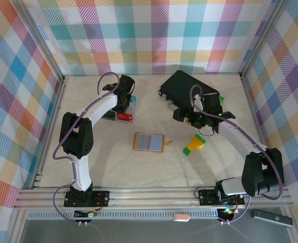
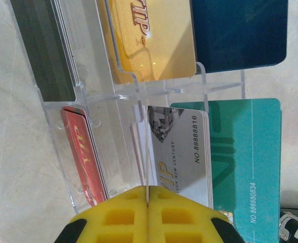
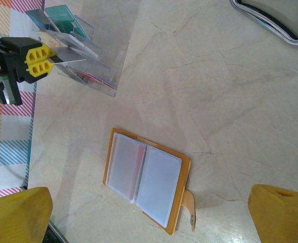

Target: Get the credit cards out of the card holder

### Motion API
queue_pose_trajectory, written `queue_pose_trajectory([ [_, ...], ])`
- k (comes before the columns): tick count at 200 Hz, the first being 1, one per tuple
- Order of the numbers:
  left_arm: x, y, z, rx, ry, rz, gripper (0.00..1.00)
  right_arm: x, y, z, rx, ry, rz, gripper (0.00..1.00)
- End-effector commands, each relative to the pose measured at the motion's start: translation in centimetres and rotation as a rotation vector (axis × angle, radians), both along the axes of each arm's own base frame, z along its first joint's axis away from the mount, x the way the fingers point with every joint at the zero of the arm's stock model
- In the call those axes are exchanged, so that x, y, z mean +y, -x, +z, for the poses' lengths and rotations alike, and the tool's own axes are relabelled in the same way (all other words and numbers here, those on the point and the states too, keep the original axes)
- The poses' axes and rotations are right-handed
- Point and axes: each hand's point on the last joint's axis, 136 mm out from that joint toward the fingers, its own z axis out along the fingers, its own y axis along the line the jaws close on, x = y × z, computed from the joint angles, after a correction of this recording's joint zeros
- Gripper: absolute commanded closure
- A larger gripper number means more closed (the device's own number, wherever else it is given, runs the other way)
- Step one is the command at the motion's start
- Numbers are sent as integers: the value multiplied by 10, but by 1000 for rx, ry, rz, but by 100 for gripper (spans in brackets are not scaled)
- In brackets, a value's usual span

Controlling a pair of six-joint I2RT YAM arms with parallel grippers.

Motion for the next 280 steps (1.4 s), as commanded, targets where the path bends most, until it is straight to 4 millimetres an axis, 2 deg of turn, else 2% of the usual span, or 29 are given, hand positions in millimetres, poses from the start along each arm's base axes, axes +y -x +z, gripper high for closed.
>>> queue_pose_trajectory([
  [1,-7,-7,7,-29,34,19,100,2,-1,-2,3,-20,9,1],
  [82,-14,-13,14,-63,75,24,100,2,0,-3,4,-22,10,1],
  [141,-17,-16,14,-76,96,21,95,2,0,-3,6,-24,9,1],
  [170,-18,-16,13,-82,106,25,98,3,0,-3,8,-26,12,1],
  [213,-15,-16,22,-118,125,51,99,3,1,-5,13,-25,13,1],
  [240,-10,-14,19,-110,108,77,99,3,1,-6,15,-29,12,1],
  [280,-14,-17,10,-104,137,113,100,5,-1,-9,23,-35,17,1],
])
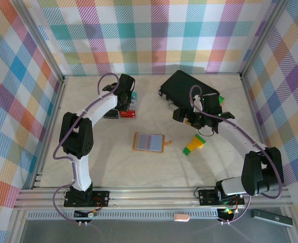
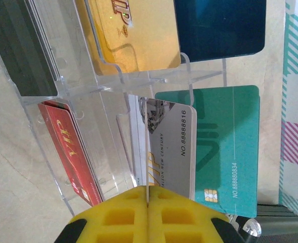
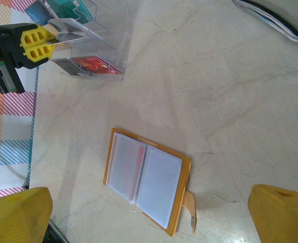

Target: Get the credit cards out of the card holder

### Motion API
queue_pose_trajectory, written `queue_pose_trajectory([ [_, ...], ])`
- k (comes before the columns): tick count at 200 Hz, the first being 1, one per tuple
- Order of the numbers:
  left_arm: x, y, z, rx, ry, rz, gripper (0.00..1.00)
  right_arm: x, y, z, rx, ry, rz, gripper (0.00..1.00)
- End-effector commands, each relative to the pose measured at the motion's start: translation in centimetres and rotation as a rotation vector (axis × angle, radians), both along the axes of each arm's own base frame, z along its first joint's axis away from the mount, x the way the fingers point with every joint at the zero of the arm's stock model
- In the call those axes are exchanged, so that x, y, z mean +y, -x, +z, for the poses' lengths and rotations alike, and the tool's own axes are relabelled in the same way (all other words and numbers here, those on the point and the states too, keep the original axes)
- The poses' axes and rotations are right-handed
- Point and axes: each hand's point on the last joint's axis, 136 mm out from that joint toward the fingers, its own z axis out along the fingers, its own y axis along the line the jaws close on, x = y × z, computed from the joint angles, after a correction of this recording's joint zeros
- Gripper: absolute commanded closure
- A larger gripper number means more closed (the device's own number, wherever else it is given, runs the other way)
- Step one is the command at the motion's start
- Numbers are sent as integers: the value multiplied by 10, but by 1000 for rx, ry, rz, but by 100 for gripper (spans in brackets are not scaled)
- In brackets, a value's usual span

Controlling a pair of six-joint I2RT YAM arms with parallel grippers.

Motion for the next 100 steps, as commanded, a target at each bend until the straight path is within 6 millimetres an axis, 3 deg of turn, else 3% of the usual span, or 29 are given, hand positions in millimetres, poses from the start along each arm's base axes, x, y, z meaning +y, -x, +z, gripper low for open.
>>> queue_pose_trajectory([
  [1,-1,3,2,-9,26,34,100,3,0,-5,16,-25,14,1],
  [53,1,0,8,-31,46,115,100,6,-1,-12,35,-40,14,1],
  [100,0,0,-3,0,39,139,100,5,-1,-13,34,-38,15,1],
])
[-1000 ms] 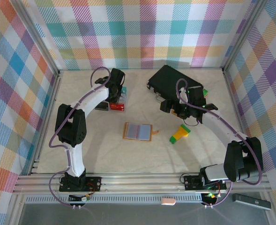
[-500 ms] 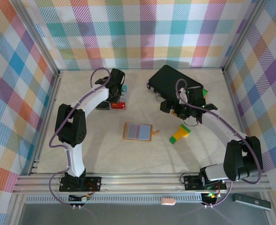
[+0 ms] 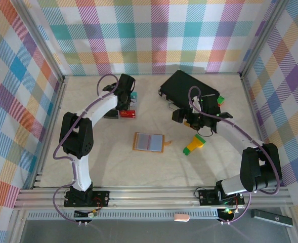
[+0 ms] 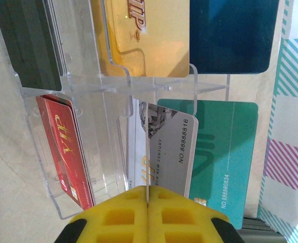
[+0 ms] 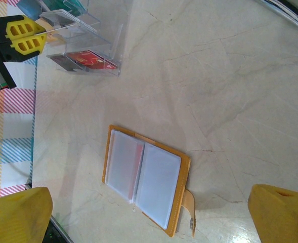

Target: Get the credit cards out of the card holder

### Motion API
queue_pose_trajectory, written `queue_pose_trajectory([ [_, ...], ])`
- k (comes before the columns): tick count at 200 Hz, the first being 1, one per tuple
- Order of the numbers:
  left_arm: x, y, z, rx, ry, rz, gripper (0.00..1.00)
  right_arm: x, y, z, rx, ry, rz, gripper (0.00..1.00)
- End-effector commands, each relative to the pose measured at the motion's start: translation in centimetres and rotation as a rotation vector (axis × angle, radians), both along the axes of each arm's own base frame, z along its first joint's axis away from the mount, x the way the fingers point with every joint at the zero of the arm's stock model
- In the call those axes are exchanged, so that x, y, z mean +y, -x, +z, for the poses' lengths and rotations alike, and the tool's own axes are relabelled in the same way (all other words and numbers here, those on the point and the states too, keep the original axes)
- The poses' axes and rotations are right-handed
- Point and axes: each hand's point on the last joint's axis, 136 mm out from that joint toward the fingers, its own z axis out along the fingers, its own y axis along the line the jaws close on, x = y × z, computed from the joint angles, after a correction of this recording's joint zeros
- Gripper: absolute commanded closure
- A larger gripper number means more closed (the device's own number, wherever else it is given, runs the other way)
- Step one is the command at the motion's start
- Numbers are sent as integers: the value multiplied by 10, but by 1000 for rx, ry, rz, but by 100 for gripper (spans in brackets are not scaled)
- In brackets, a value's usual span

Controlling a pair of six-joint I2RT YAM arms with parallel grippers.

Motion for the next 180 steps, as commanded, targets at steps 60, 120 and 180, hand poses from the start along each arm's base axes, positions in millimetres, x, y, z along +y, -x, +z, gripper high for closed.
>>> queue_pose_trajectory([
  [60,-7,-3,-8,32,-19,33,97,1,2,-2,2,-17,5,1],
  [120,-7,-11,12,-28,-61,-19,76,1,2,-2,2,-17,4,1],
  [180,-13,-21,22,-74,-104,-131,74,0,3,-4,6,-14,2,1],
])
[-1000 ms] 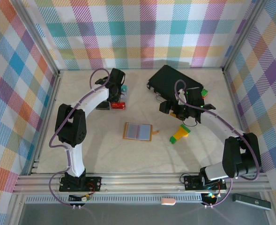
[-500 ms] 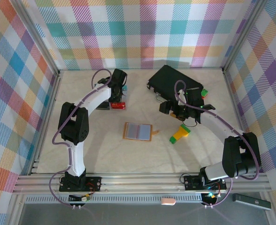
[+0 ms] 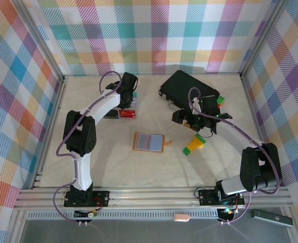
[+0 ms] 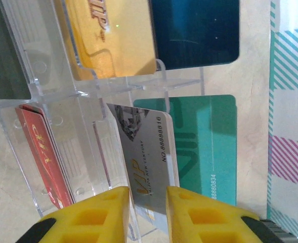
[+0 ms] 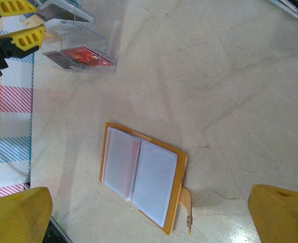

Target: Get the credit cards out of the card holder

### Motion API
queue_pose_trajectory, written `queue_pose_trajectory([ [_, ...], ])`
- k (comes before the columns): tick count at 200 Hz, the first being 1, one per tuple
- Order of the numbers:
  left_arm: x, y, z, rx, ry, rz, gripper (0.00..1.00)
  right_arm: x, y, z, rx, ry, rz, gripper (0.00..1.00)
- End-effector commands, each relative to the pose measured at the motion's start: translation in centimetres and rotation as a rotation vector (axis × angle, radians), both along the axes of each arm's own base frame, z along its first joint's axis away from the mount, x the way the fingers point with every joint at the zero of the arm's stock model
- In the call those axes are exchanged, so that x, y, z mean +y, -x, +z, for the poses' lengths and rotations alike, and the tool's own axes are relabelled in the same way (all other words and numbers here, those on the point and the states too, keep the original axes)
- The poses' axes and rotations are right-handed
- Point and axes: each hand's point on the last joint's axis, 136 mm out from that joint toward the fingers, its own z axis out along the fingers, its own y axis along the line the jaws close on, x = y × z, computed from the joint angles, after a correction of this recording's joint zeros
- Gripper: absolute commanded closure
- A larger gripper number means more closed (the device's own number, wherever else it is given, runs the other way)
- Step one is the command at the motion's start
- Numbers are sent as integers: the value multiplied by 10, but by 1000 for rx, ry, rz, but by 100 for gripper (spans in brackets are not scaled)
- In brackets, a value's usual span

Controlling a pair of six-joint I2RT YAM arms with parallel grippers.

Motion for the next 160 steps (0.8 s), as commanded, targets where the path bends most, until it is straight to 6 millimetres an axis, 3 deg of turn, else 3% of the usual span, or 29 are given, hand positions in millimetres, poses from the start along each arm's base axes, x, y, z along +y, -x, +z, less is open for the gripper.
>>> queue_pose_trajectory([
  [1,-8,-8,21,-60,-24,-72,74,1,0,2,-6,-17,4,1],
  [95,-13,-32,26,-77,-123,-324,64,-2,3,1,13,3,-5,1],
  [132,-3,-23,53,-111,-190,-410,59,2,7,1,21,28,6,1],
  [160,12,1,66,-96,-247,-503,53,14,11,-1,24,56,26,1],
])
